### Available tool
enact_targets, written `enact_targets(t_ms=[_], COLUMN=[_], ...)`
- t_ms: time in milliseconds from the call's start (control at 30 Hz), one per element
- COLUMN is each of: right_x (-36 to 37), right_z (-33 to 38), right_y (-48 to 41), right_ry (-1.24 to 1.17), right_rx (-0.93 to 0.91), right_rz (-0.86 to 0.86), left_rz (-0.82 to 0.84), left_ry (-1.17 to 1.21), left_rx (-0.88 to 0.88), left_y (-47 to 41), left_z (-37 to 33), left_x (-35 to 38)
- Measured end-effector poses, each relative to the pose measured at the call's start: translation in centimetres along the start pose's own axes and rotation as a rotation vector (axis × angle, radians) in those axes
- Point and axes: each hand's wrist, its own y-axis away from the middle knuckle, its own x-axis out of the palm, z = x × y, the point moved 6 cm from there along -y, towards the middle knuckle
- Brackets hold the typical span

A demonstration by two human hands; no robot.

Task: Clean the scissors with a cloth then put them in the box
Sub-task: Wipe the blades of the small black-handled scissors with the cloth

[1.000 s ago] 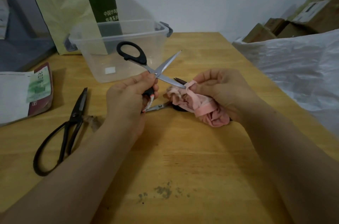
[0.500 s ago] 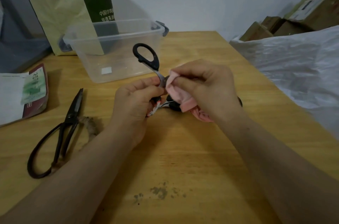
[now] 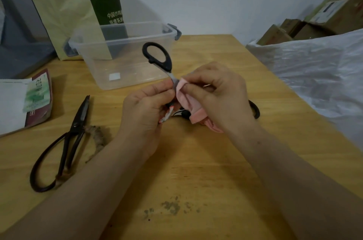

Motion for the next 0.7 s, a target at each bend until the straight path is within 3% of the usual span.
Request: enact_targets(t_ms=[133,500,567,700], right_x=[0.7,-0.1,-0.5,-1.2], right_z=[-0.9,-2.4,-2.6,-3.4], right_y=[0.0,-0.4,-0.4,-0.4], right_ry=[-0.032,0.029,-0.021,-0.213], right_rx=[0.046,0.187,0.23,0.425], right_rz=[0.023,-0.042,-0.058,-0.049], left_rz=[0.093,0.025,-0.023,-0.202], left_ry=[-0.075,-0.027,-0.11,-0.566], left_rx=[-0.04,-0.058,0.074,0.62], left_y=[0.7,0.8,0.6,0.5], left_z=[0.8,0.9,-0.2,-3.7], left_x=[1.1,1.1,0.3,-1.5])
